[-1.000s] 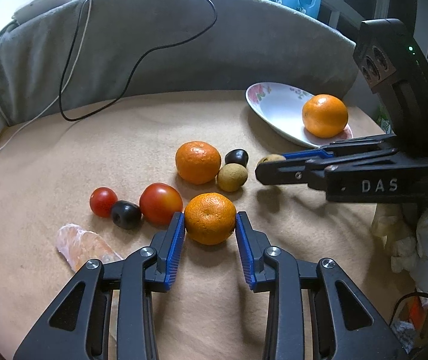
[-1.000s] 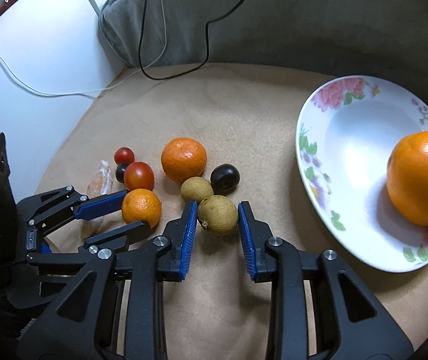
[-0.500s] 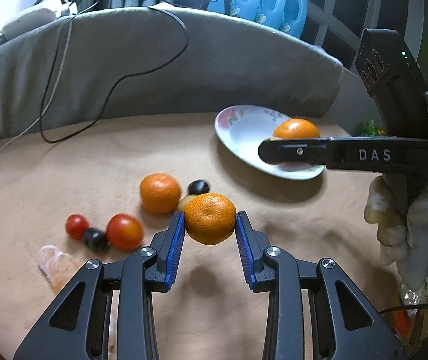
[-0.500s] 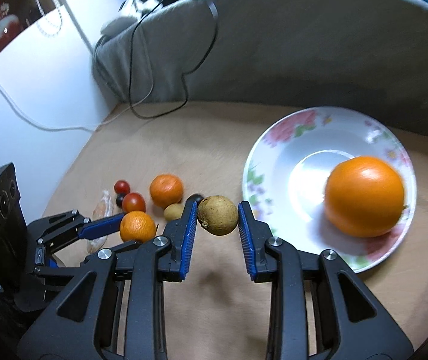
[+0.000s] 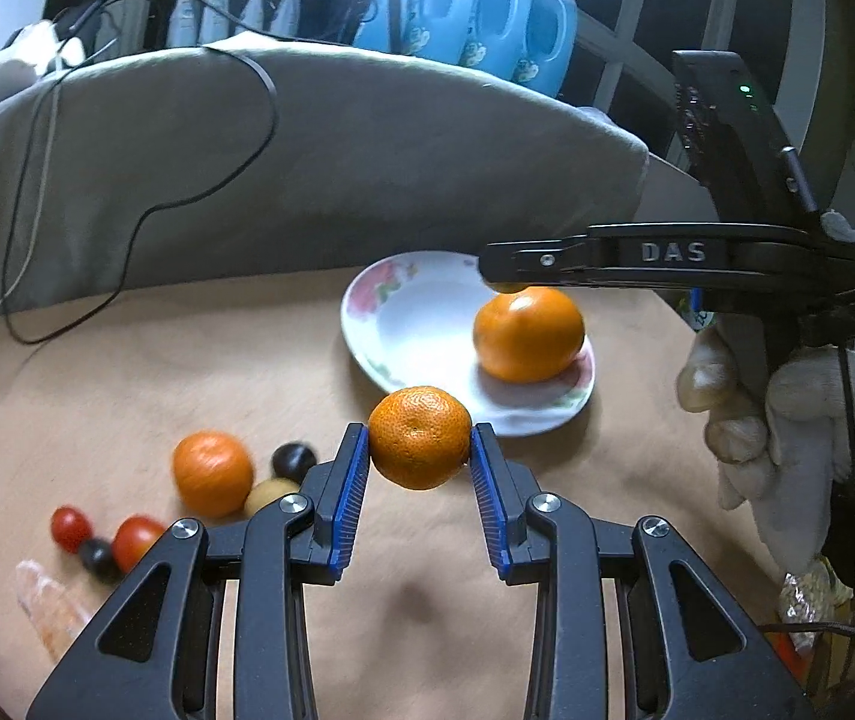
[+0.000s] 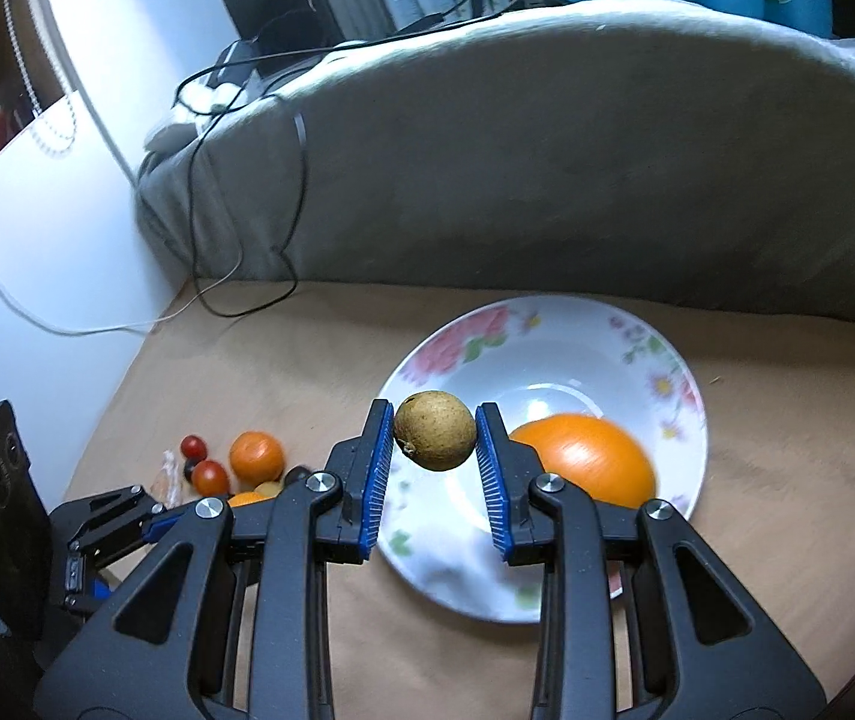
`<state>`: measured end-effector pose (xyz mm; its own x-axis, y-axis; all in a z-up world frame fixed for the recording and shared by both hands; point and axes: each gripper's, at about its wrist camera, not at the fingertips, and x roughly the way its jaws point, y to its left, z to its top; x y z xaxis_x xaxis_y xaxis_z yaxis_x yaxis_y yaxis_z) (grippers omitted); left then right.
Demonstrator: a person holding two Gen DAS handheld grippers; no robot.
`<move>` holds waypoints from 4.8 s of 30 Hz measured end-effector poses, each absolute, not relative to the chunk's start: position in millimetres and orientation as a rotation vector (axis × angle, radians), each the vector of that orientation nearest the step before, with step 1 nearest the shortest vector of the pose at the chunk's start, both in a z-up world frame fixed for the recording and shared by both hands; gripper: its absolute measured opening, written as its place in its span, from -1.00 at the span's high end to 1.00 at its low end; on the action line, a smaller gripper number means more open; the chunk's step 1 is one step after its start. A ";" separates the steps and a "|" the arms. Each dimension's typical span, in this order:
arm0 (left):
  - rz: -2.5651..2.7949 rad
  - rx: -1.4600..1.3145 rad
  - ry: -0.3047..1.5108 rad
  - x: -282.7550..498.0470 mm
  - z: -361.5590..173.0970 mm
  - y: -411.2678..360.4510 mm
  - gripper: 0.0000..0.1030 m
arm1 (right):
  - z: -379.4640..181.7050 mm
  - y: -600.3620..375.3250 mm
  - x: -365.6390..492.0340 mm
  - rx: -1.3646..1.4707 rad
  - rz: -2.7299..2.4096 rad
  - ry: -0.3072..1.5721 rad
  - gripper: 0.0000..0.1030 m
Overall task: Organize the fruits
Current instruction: 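Carry the kiwi fruit with the right gripper onto the plate while the left gripper carries a mandarin there, then open both grippers over the plate and withdraw them, then move the right tool toward the kiwi fruit and dark plum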
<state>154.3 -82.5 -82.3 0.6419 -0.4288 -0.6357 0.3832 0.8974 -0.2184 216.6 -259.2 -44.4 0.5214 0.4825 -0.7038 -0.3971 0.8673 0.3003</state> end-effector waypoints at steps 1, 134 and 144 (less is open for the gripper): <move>-0.466 -0.062 0.739 157.8 -81.6 -86.2 0.36 | -45.3 -261.2 220.9 0.104 0.523 0.876 0.43; -0.288 -0.188 0.951 174.5 -123.4 81.2 0.23 | -101.1 -101.5 160.3 -0.404 0.788 1.005 0.35; -0.318 -0.171 0.960 177.7 -123.0 76.5 0.47 | -102.3 -95.9 151.8 -0.484 0.754 0.968 0.38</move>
